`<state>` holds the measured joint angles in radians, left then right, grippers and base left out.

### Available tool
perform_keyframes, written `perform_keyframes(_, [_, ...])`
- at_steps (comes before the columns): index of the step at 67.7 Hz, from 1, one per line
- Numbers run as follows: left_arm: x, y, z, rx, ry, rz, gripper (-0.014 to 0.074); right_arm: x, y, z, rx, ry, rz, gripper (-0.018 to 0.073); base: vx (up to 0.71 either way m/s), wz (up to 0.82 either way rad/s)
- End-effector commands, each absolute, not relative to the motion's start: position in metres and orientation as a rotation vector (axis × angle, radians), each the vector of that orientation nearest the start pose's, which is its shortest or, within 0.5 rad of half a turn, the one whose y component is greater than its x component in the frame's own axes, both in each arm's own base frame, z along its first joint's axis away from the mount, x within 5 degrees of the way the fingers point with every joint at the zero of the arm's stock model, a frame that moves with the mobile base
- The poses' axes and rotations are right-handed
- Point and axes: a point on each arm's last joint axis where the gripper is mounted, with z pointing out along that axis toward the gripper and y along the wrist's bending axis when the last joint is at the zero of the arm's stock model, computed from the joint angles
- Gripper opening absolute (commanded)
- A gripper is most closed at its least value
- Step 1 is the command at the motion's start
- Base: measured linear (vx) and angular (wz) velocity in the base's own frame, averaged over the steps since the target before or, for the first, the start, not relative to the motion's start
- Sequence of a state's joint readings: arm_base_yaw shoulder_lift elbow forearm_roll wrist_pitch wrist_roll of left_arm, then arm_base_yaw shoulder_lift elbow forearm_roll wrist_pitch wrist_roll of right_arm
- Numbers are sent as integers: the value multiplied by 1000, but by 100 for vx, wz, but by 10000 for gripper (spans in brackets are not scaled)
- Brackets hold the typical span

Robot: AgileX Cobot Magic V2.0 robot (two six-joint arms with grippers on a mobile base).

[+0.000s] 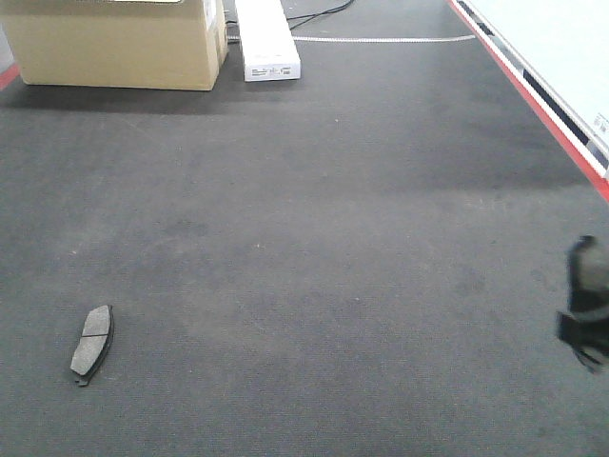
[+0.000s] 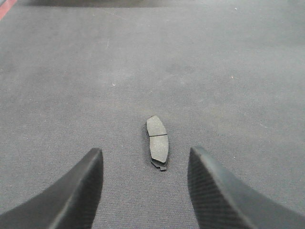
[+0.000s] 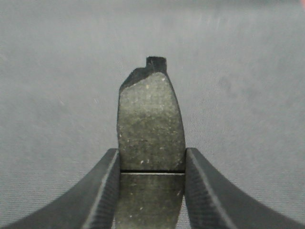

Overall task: Move and align brake pads A on conveyor
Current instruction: 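Lower the right gripper with its brake pad onto the belt and release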

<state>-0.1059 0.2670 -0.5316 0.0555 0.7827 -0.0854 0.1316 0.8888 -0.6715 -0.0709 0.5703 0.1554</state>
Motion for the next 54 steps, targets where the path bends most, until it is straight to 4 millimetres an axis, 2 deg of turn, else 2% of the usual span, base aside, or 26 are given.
perform_keyframes(1, [52,-2,316,38,1918,-68,375,207,23,306,-44,2253,64,4,0,0])
perform_keyframes(12, [52,-2,316,38,1918,-68,375,252,29,285,-73,2384,38,6,0,0])
perform_keyframes(20, [52,-2,316,38,1918,-68,375,282,33,260,-110,2506,11,8,0,0])
perform_keyframes(29, [52,-2,316,38,1918,-68,375,308,36,238,-129,2628,-11,14,0,0])
perform_keyframes(37, [52,-2,316,38,1918,-68,375,326,38,217,-162,2733,-31,25,0,0])
perform_keyframes(54, [52,-2,316,38,1918,-68,375,348,43,200,-205,2792,-10,60,0,0])
